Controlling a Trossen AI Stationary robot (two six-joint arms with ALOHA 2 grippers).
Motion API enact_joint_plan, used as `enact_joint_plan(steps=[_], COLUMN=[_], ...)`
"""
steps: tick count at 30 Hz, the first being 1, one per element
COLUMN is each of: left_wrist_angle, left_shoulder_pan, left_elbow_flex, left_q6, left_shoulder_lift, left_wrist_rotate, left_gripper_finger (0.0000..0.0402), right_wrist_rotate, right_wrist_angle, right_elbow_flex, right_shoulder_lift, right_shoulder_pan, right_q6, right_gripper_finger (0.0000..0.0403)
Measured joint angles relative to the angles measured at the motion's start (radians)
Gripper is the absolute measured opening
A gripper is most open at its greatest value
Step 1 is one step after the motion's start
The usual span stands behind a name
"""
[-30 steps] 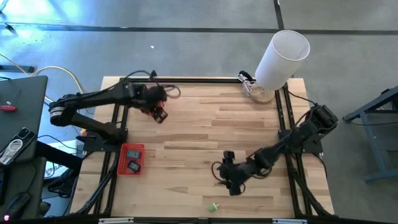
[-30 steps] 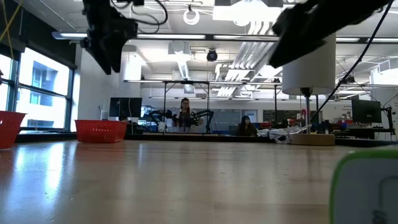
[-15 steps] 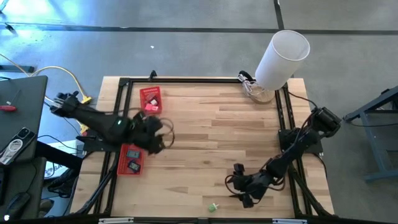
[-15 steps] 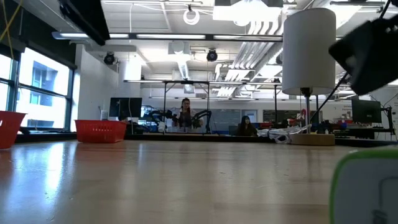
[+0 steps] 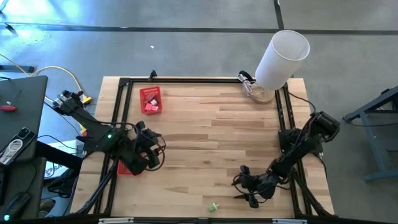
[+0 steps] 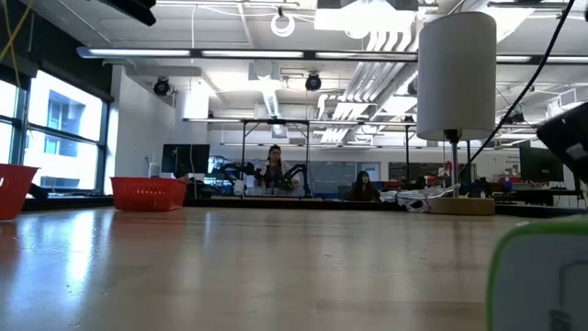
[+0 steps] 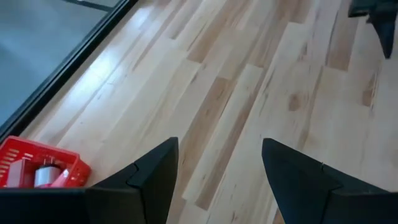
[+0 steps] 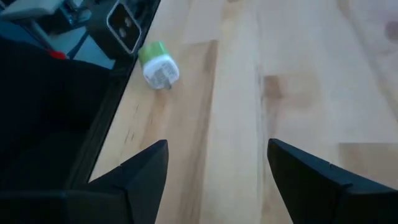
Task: Pick & Place Office items
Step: Put the green adaptor into the top red bin
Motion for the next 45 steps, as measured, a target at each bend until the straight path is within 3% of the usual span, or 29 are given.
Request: enact_joint_plan(steps=[7,13,21,40,45], left_wrist_angle=[0.019,0.235,0.489,0.500,0.500], left_shoulder_pan=[0.003,0.021,0.022,0.029,0.047], left_elbow_flex=[0.000,0.000,0.000,0.000,0.000], left_q6=[-0.025,0.051,0.243,0.237,0.243], left_shoulder_lift=[0.043,0.083,0.123,0.123,0.123], left_wrist_rotate=[0.001,0.007,0.115,0.122,0.120], left_gripper_finger=[0.0222,0.0222,0.0222,0.0222,0.0222], right_wrist_rotate=[0.001,0.083,0.138,0.118,0.048], right_wrist_angle=[0.256,0.473,0.488,0.469,0.475], right_elbow_flex=[0.000,0.002,0.003,0.071,0.073], right_shoulder_lift=[0.196,0.338,0.394,0.402,0.402], right_shoulder_pan=[0.051,0.087,0.095,0.024,-0.026], right_q6=[-0.035,-0.053,-0.145,-0.351,-0.352], right_gripper_finger=[0.0262,0.0262,0.0262,0.0262,0.0262])
